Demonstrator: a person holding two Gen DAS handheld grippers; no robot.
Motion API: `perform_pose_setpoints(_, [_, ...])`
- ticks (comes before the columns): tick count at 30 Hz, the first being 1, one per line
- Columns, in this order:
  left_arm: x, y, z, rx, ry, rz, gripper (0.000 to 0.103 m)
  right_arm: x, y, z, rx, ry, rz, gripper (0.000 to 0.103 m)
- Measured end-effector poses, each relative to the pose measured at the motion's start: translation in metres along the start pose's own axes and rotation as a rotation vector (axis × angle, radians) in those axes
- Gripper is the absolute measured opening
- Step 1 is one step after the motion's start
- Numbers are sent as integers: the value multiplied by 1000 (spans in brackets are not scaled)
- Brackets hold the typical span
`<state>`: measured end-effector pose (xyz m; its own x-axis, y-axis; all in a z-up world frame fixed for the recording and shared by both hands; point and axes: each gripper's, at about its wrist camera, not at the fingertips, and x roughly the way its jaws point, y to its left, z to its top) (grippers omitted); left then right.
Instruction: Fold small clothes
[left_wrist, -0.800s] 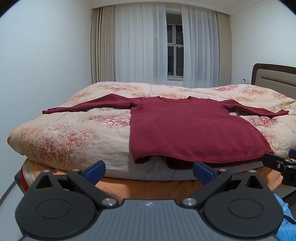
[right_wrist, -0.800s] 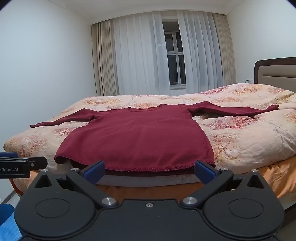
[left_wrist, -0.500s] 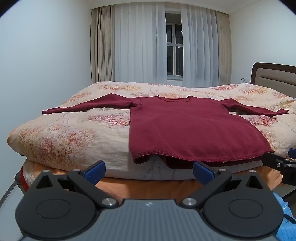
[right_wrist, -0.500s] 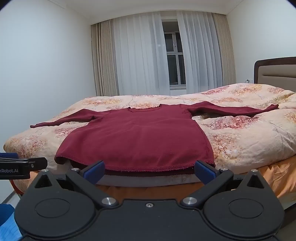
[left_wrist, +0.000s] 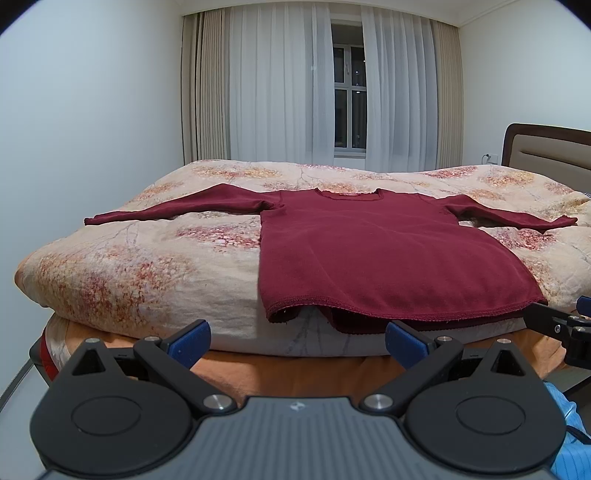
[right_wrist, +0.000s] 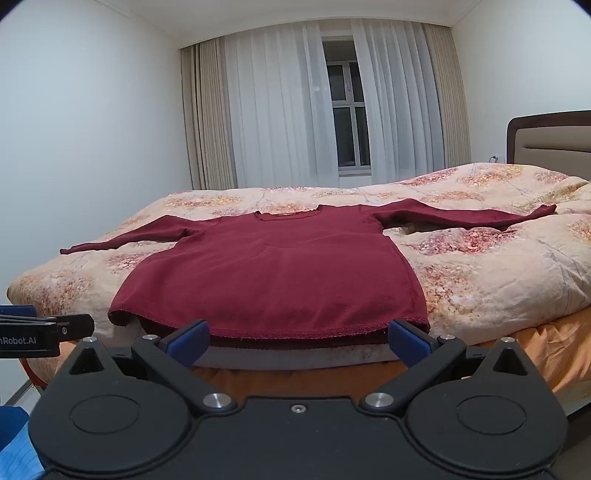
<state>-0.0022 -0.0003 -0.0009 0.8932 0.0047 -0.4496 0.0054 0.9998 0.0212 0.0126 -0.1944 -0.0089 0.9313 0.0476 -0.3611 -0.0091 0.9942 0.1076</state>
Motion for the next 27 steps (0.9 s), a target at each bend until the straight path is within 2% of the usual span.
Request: perform_pose_setpoints(27, [5, 2, -1, -3, 10, -1, 103, 0, 0, 0, -2, 2, 0, 103])
